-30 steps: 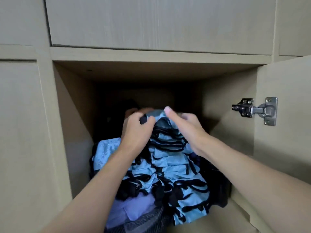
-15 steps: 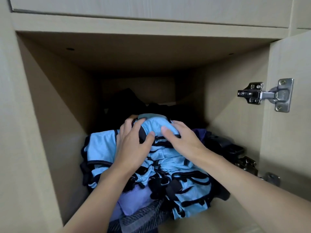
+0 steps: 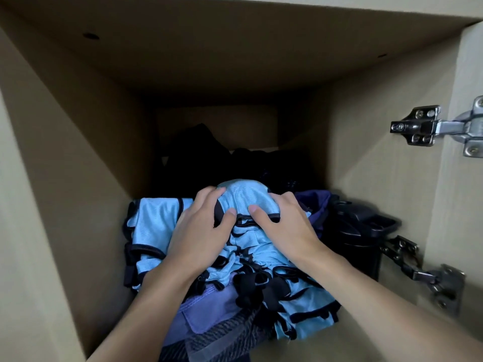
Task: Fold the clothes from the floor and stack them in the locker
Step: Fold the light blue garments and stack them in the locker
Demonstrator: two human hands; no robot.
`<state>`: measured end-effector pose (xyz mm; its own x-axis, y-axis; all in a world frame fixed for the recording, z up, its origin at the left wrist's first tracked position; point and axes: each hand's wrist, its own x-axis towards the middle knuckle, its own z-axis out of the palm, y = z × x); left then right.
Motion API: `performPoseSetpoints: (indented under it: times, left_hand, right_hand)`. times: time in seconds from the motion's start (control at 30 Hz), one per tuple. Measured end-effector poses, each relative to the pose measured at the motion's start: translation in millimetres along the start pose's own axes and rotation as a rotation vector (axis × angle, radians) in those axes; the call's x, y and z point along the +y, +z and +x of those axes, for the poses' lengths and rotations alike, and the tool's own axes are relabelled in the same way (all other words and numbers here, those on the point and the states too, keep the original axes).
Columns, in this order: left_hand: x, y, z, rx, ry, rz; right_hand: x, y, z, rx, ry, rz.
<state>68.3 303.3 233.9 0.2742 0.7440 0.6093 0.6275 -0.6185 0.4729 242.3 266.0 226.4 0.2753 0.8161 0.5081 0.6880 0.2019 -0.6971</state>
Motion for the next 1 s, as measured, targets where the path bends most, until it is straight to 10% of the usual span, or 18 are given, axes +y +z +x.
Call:
performPoseSetpoints:
  times: [1.0]
  left_hand:
    - [54.0,-49.8,10.6,0.026,-0.06,-0.105]
  right_hand:
    - [-39.7,-49.1,-18.6,0.071,-0.006,0.031]
